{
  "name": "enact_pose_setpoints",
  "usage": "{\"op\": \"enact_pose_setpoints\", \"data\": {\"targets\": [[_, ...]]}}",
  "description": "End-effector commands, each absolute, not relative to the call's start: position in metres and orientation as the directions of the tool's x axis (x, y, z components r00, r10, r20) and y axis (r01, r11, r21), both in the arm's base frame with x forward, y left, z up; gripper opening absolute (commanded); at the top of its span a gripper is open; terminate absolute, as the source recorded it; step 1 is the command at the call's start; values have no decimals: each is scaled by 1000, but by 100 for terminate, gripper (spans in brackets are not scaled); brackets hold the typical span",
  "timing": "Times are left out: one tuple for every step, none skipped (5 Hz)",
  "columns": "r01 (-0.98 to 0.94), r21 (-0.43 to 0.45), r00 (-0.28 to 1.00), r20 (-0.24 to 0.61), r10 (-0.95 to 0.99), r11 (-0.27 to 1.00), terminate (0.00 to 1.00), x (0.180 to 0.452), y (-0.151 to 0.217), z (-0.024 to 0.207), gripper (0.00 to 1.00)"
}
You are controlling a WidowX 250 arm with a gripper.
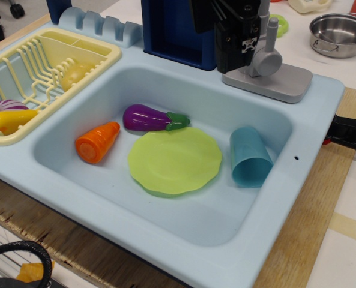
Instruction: Turn lever vertical to-front
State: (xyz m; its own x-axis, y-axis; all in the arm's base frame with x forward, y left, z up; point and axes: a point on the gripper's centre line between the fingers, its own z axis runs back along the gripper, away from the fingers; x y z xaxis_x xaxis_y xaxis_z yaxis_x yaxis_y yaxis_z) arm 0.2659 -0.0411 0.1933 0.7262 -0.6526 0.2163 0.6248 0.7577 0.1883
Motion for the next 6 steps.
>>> {"op": "enact_pose_setpoints", "data": {"targets": [[625, 188, 726, 216, -653, 758, 0, 266, -41, 193, 100], [623, 210, 703, 270, -658, 753, 0, 274, -47, 194, 100], [621, 217, 689, 307, -657, 753, 0, 281, -52, 197, 100], [634, 236, 661, 328, -675, 736, 0, 291, -59, 200, 100], [643, 249, 641, 342, -687, 724, 0, 296, -63, 201, 100], [653, 259, 627, 341, -700, 712, 0, 300, -66, 202, 100]]}}
